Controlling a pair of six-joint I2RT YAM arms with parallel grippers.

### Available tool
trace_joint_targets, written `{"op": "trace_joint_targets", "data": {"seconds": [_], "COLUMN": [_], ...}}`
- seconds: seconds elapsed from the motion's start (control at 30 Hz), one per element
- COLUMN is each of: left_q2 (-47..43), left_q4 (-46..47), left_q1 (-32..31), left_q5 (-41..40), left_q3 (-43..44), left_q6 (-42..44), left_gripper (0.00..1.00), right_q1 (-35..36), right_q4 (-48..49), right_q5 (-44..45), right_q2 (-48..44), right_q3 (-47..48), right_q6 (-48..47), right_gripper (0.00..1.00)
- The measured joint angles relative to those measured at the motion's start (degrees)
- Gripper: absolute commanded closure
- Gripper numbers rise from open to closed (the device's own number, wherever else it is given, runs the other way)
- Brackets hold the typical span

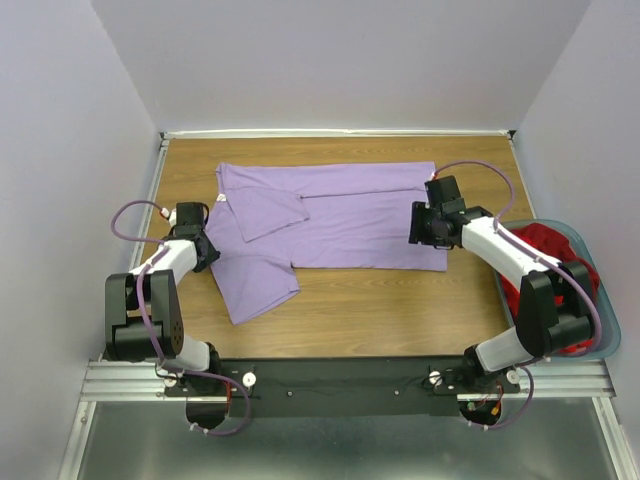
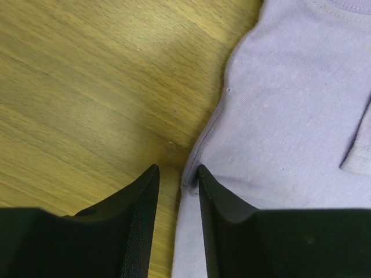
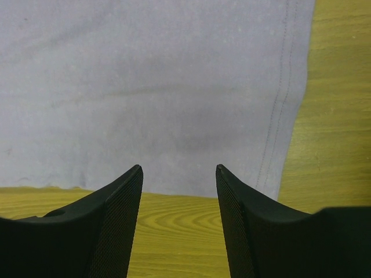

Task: Fold and stack the t-shirts
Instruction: Fold the tshirt

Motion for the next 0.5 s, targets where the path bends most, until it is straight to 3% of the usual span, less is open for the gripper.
{"op": "trace_joint_targets", "data": {"seconds": [0.17, 0.37, 0.5], "left_q2": [0.5, 1.0, 1.0], "left_q4": [0.9, 2.2, 2.3], "left_q1": [-0.7, -1.8, -2.3], "left_q5": [0.0, 0.0, 0.0], "left_q3": [0.0, 0.0, 0.0], "left_q6": [0.2, 0.6, 0.7], "left_gripper": [0.72, 1.0, 1.0], "right_q1": [0.0, -0.6, -1.4], "right_q4": [-0.2, -1.7, -2.6], "right_q5": [1.7, 3.8, 4.1], "right_q2": [-0.1, -2.3, -3.9], "right_q3": [-0.6, -1.8, -3.0], "right_q6": [0.0, 0.5, 1.4], "right_gripper": [0.37, 0.33, 0.32]}}
